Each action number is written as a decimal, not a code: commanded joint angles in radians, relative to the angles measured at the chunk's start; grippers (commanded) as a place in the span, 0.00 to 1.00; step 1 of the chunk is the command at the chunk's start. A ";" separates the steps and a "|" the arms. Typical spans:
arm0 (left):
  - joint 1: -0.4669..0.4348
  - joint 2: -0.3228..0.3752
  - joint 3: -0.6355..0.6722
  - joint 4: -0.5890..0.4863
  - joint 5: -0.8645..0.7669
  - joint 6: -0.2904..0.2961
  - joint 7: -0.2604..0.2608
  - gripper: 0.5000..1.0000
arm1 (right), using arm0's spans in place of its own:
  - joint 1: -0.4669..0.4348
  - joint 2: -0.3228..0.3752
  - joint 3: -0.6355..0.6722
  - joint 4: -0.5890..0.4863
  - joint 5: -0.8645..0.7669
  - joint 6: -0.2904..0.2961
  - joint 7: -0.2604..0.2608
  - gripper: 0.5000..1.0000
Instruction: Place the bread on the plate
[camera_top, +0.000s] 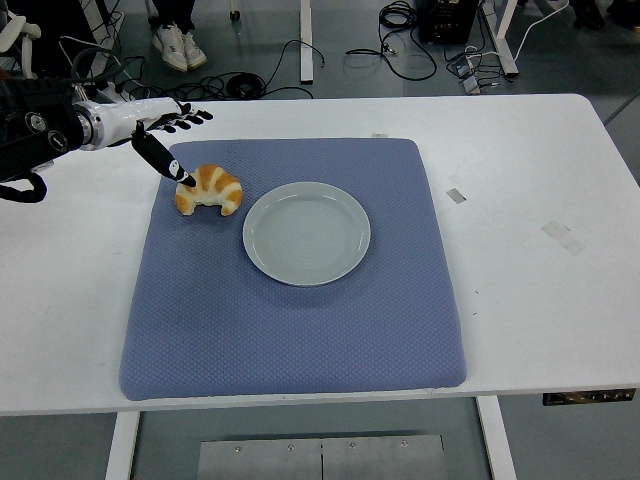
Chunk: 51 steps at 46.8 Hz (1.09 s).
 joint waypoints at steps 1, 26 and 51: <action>-0.001 0.000 0.001 -0.002 0.029 0.004 0.000 0.97 | 0.000 0.000 0.000 0.000 0.001 0.000 0.000 1.00; 0.008 -0.025 0.051 0.000 0.101 0.002 0.002 0.97 | 0.000 0.000 -0.001 0.000 0.000 0.000 0.000 1.00; 0.031 -0.088 0.051 0.029 0.089 0.041 0.005 0.97 | 0.000 0.000 0.000 0.000 0.001 0.000 0.000 1.00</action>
